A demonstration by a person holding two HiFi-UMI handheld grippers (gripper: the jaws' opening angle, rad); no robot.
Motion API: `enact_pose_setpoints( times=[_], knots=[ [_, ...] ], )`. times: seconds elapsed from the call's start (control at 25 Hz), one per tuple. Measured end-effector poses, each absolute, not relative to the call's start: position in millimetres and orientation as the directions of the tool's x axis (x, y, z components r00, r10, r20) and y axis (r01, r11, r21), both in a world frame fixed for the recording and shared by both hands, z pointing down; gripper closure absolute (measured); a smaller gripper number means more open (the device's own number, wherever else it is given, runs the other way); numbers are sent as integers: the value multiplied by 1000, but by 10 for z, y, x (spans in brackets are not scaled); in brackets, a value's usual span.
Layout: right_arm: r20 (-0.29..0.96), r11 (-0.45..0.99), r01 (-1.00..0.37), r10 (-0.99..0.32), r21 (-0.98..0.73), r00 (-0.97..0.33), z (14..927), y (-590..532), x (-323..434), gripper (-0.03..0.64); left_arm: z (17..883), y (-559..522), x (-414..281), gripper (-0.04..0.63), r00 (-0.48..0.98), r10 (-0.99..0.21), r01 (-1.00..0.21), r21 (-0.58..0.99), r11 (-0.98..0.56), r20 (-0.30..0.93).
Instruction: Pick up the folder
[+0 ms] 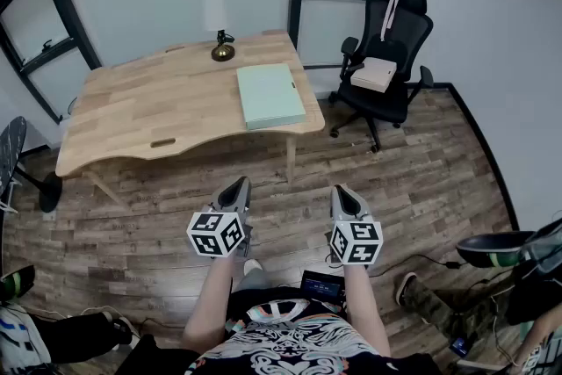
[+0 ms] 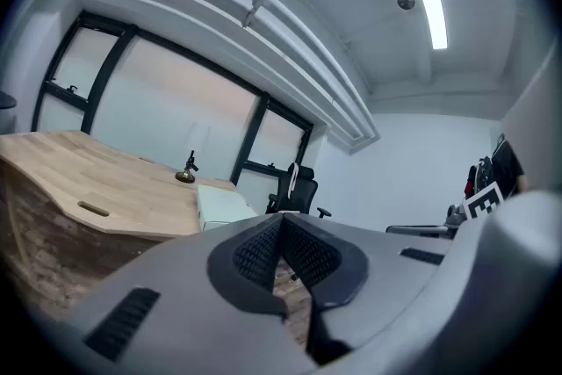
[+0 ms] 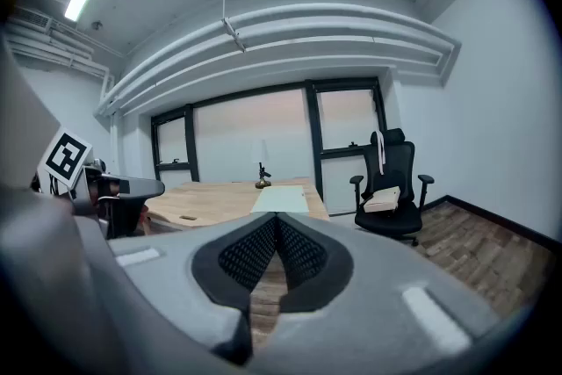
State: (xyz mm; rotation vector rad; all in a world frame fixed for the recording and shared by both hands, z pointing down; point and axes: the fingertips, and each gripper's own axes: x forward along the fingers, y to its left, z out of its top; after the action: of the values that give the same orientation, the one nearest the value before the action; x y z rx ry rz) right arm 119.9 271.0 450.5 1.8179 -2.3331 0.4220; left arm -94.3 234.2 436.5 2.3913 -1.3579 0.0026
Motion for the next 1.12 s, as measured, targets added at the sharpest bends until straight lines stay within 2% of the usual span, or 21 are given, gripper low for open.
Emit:
enact_pose_setpoints(
  times=[0.36,0.76,1.12],
  knots=[
    [295,239,-965,-919,-105,-260,4501,2657,1169,612,4439,2302,-1118,588,456,-853,-882,254,-396,254],
    [297,244,-959,-914,-143,-276,4629,2350,1172,612,4491,2011,-1142,588,450,-857,-883,267,-386,250],
    [337,211,-963,-906,-165,-257,4924,1257,1372,612,4780,973,-1061,588,434,-855,-889,292,-354,284]
  ],
)
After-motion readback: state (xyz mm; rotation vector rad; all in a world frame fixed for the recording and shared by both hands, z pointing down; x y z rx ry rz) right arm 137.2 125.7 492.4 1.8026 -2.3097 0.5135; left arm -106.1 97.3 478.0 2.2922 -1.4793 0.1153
